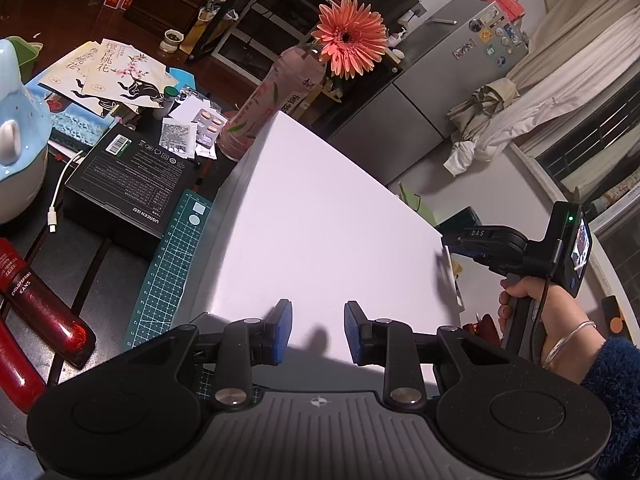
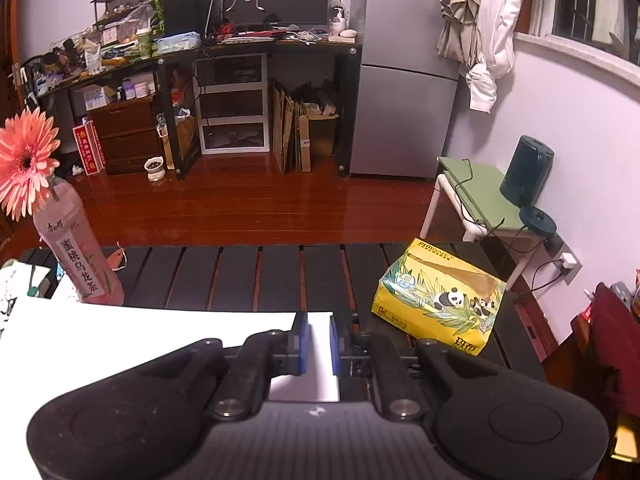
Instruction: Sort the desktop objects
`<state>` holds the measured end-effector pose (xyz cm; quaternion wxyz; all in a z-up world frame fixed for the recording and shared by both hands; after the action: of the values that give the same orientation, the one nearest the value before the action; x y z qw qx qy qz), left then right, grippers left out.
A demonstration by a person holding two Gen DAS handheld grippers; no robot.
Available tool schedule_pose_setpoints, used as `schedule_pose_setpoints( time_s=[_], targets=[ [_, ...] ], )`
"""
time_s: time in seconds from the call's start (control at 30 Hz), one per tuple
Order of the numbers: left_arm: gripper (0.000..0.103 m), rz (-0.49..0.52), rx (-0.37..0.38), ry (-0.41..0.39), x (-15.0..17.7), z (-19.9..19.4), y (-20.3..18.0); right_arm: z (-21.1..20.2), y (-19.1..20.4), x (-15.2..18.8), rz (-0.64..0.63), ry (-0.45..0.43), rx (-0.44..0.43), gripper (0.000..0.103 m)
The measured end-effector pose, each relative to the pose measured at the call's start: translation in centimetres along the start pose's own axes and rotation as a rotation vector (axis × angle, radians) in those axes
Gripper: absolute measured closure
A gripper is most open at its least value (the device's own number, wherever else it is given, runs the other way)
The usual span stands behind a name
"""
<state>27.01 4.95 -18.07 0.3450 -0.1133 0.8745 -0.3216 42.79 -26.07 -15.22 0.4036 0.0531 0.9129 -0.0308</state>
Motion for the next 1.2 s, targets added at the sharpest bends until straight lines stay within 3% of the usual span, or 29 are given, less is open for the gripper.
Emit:
schedule_pose_setpoints(
  time_s=[1.2],
  targets=[
    [0.074, 0.002, 0.001, -0.002, -0.1, 0.2, 0.0, 1.8, -0.5, 1.7, 0.012, 0.017, -0.035, 0.092]
  ],
)
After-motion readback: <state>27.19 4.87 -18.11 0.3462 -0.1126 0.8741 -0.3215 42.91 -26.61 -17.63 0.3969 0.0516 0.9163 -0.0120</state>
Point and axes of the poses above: each gripper's, at about its wrist camera, not at the fingertips, and z roughly the way its jaws point, y to its left, x to its underside, the point moved 3 cm from there along z, roughly the way its jaws point, and after that the axes turned 2 degrees about -y, right-handed, at the moved point
